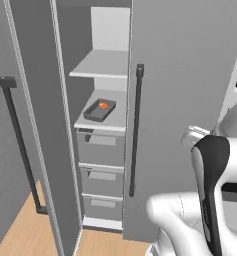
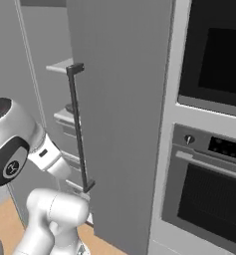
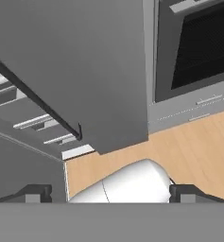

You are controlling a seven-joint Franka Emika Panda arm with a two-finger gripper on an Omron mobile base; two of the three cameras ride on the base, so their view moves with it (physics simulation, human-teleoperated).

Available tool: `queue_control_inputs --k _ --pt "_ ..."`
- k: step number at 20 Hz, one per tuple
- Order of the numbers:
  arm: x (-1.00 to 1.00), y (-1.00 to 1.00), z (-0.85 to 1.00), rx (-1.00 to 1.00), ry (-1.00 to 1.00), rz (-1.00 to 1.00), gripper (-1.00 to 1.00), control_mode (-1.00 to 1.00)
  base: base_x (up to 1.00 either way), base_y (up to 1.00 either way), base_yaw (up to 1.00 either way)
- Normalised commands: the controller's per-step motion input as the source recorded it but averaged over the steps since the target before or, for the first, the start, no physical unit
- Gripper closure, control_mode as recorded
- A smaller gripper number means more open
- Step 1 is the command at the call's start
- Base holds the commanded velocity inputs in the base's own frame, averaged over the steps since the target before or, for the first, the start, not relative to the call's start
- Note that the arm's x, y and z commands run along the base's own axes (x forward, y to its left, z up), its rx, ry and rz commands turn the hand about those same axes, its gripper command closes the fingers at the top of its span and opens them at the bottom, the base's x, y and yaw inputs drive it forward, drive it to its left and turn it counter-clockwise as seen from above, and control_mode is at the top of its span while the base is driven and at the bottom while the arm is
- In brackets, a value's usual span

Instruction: Take the meat container that has the shrimp and place it on the second highest rack of the freezer. Then take the vegetable container that has the corn and avocado and place it on the highest rack of the freezer.

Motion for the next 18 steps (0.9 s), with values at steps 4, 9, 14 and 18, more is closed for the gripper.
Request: queue_control_inputs --k 4,9,14,18 --pt "0.0 0.0 0.0 0.0 0.0 0.0 -1.0 1.0 -0.49 -1.0 -0.21" --pt "0.0 0.0 0.0 0.0 0.0 0.0 -1.0 1.0 -0.59 -1.0 -0.24" --pt "0.0 0.0 0.0 0.0 0.0 0.0 -1.0 1.0 -0.33 -1.0 -0.21" --pt "0.0 0.0 0.0 0.0 0.0 0.0 -1.0 1.0 -0.03 -1.0 -0.2"
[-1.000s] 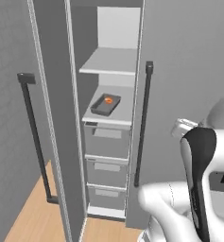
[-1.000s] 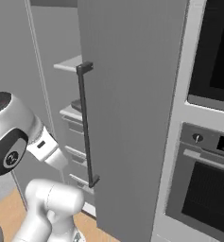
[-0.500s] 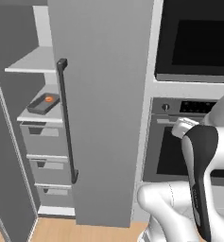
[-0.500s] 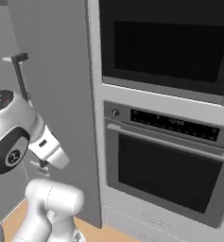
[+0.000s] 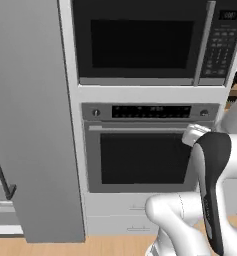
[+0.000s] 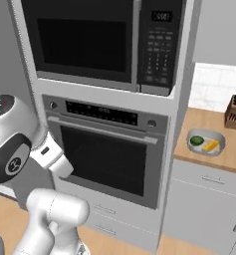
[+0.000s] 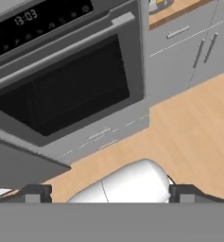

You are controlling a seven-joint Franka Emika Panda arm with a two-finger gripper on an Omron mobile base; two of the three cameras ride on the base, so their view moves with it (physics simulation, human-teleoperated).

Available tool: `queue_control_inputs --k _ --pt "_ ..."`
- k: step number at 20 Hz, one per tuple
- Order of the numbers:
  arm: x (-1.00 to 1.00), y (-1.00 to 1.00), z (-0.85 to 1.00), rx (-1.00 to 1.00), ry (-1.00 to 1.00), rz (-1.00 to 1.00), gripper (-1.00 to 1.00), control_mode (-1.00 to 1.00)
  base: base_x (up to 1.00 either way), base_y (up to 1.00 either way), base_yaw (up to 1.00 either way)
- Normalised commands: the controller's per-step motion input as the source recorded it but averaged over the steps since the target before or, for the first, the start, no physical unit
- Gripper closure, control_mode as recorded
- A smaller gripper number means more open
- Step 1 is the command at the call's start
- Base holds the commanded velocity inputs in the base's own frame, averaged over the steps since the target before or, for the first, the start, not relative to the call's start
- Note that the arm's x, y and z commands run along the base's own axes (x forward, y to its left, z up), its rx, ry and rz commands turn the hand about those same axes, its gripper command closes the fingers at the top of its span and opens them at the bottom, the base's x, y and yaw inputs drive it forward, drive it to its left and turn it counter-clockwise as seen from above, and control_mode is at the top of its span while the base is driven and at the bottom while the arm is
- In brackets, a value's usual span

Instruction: Take the meat container that has the shrimp and place it on the second highest rack of the freezer. Then take the vegetable container that has the corn and avocado and place it on the highest rack of the freezer.

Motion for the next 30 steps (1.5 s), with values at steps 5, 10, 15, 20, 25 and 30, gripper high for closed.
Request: queue_control_inputs --k 5,10,15,20,25,30 --pt "0.0 0.0 0.0 0.0 0.0 0.0 -1.0 1.0 0.2 -1.0 -0.13" --pt "0.0 0.0 0.0 0.0 0.0 0.0 -1.0 1.0 0.74 -1.0 -0.02" --pt "0.0 0.0 0.0 0.0 0.0 0.0 -1.0 1.0 0.51 -1.0 0.0" --pt "0.0 0.0 0.0 0.0 0.0 0.0 -1.0 1.0 0.48 -0.93 0.0" --pt "0.67 -0.22 -0.32 0.25 0.09 0.0 -1.0 -1.0 0.15 -0.13 0.0" --pt "0.43 0.58 -0.77 0.2 0.18 0.03 -1.0 -1.0 0.0 0.0 0.0"
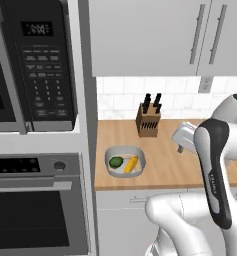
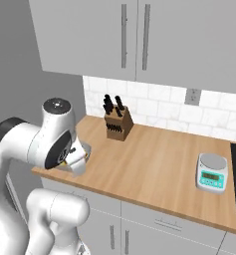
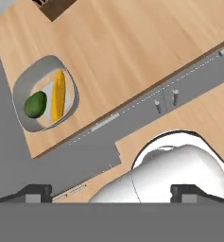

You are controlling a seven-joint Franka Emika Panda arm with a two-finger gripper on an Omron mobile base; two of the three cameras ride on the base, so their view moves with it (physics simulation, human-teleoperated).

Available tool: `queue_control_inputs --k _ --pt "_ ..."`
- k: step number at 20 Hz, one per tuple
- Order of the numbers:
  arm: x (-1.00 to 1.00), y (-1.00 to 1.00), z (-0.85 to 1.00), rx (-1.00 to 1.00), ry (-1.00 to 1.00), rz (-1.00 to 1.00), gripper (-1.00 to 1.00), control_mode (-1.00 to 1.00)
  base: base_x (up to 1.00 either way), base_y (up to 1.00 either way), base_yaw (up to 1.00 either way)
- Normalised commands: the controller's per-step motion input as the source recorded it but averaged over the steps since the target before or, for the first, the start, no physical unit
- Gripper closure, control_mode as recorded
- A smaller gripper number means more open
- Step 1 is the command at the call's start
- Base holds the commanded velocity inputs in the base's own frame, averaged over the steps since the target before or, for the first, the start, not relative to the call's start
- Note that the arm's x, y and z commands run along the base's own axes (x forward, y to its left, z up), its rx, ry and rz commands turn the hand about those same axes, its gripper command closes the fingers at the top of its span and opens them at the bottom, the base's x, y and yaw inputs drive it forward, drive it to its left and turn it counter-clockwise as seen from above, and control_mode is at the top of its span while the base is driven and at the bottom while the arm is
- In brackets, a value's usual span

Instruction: Take the meat container that has the shrimp and place it on the second highest rack of the freezer. Then take the vegetable container that has the corn and avocado and place it on the highest rack of the freezer.

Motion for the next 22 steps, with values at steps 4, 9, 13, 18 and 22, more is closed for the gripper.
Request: queue_control_inputs --k 4,9,13,18,22 --pt "0.28 0.96 -0.67 0.0 0.13 -0.05 -1.0 -1.0 0.0 0.0 0.0" --pt "0.6 0.33 -0.5 0.02 0.18 -0.22 -1.0 -1.0 0.0 0.0 0.0" --pt "0.9 0.04 -0.52 0.1 0.15 -0.2 -1.0 -1.0 0.0 0.0 0.0" --pt "0.33 0.22 -0.6 0.08 0.01 -0.15 -1.0 -1.0 0.0 0.0 0.0" --pt "0.44 0.1 -0.48 0.01 0.0 -0.16 -1.0 -1.0 0.0 0.0 0.0"
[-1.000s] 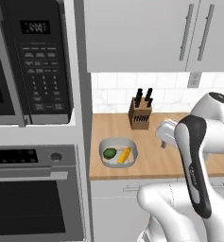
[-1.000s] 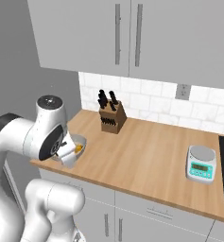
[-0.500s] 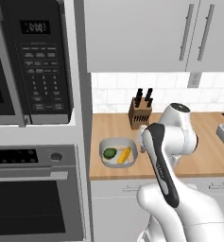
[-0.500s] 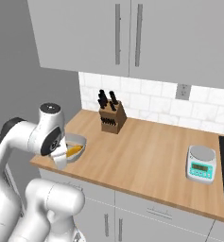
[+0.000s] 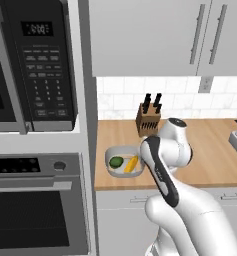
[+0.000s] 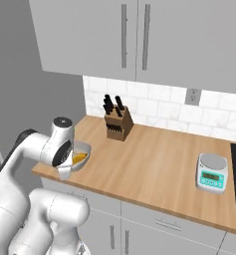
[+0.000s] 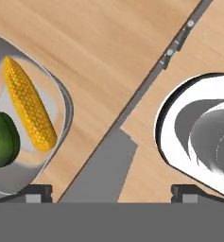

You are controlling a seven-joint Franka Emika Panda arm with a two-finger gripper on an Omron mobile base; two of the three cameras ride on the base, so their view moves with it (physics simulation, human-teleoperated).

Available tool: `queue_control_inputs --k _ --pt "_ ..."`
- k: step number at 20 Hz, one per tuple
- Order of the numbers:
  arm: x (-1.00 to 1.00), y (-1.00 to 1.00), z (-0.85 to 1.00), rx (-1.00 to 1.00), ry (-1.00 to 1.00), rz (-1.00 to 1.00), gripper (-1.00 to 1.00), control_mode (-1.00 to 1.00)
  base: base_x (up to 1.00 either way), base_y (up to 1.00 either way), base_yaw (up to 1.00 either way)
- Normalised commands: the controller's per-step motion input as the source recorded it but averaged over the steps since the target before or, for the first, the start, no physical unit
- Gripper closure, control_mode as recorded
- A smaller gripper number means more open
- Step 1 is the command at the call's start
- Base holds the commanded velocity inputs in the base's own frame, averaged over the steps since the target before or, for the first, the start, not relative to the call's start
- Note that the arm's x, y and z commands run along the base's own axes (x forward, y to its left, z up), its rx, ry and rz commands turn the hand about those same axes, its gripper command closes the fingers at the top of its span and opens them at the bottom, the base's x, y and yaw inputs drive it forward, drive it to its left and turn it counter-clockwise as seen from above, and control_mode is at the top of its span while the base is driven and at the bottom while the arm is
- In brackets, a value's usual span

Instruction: Take the meat container that has the shrimp and place it on the second highest rack of the freezer. Then take the vegetable container that has the corn and avocado and place it on the highest rack of the freezer.

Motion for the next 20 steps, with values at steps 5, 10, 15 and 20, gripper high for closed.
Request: queue_control_inputs --k 5,10,15,20 --pt "0.48 0.13 -0.45 0.0 0.0 -0.14 -1.0 -1.0 0.0 0.0 0.0" --pt "0.69 0.11 -0.22 0.0 0.0 -0.09 -1.0 -1.0 0.0 0.0 0.0" --pt "0.41 0.0 -0.31 0.0 0.0 -0.02 -1.0 -1.0 0.0 0.0 0.0" --pt "0.12 0.0 -0.48 0.0 0.0 0.0 -1.0 -1.0 0.0 0.0 0.0"
